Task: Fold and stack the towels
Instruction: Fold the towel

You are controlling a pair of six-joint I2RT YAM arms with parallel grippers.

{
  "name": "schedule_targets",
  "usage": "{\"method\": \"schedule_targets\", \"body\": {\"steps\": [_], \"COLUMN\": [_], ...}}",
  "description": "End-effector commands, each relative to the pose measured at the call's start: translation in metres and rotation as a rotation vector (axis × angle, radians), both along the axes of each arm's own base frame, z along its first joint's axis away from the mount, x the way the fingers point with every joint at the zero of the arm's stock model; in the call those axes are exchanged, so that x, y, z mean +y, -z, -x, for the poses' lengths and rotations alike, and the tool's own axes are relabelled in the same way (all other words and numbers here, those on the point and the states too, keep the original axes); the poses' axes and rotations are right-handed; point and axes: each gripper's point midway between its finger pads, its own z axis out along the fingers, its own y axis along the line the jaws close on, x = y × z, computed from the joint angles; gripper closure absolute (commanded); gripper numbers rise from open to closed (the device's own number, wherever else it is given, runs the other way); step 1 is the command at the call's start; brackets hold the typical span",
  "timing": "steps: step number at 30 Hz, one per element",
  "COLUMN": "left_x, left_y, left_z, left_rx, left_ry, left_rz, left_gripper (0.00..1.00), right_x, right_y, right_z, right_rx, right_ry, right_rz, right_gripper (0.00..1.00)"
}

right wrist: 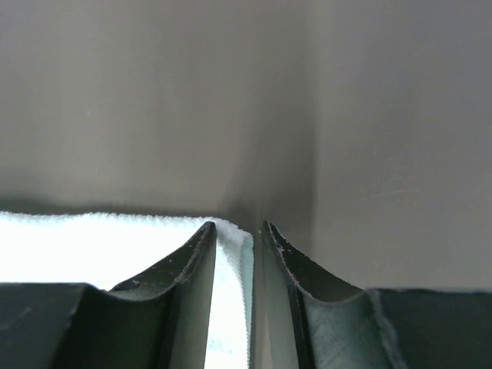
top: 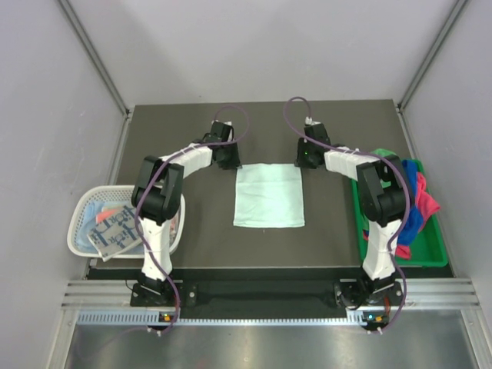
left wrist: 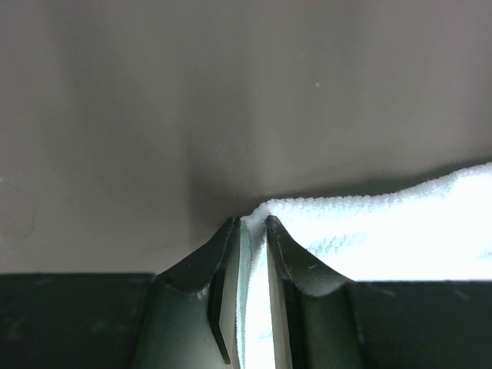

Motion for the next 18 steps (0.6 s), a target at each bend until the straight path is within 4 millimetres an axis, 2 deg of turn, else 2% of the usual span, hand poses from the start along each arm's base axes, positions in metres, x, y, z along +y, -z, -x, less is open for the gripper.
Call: {"method": "schedule_targets", "body": {"steps": [1, 5, 6, 7, 11, 18], "left_x": [0.001, 0.003, 0.002, 0.005, 0.005, 0.0], "left_y": [0.013, 0.01, 0.003, 0.006, -0.007, -0.028], "left_z": [0.004, 0.002, -0.003, 0.0, -0.007, -0.02], "left_rx": [-0.013, -0.055, -0.093, -0.096, -0.176, -0.294], "left_ry": [-0.011, -0.04, -0.048, -0.054, -0.083, -0.099], "left_rz": [-0.002, 0.012, 0.025, 0.022, 0.055, 0.112], "left_gripper": [0.74, 0.78, 0.79, 0.8, 0.83, 0.87], "right_x": [0.01, 0.011, 0.011, 0.011, 0.015, 0.017], "right_y": [0.0, 0.0, -0.001, -0.001, -0.003, -0.02], "right_z": [-0.007, -0.007, -0.008, -0.008, -0.008, -0.017], "right_rx": [-0.013, -0.014, -0.019, -0.021, -0.029, -0.095], "right_ry": [-0.031, -0.028, -0.027, -0.026, -0.039, -0.027], "right_rz": [-0.016, -0.025, -0.027, -0.029, -0.052, -0.088], "right_gripper": [0.7, 0.77, 0.81, 0.82, 0.91, 0.96]}}
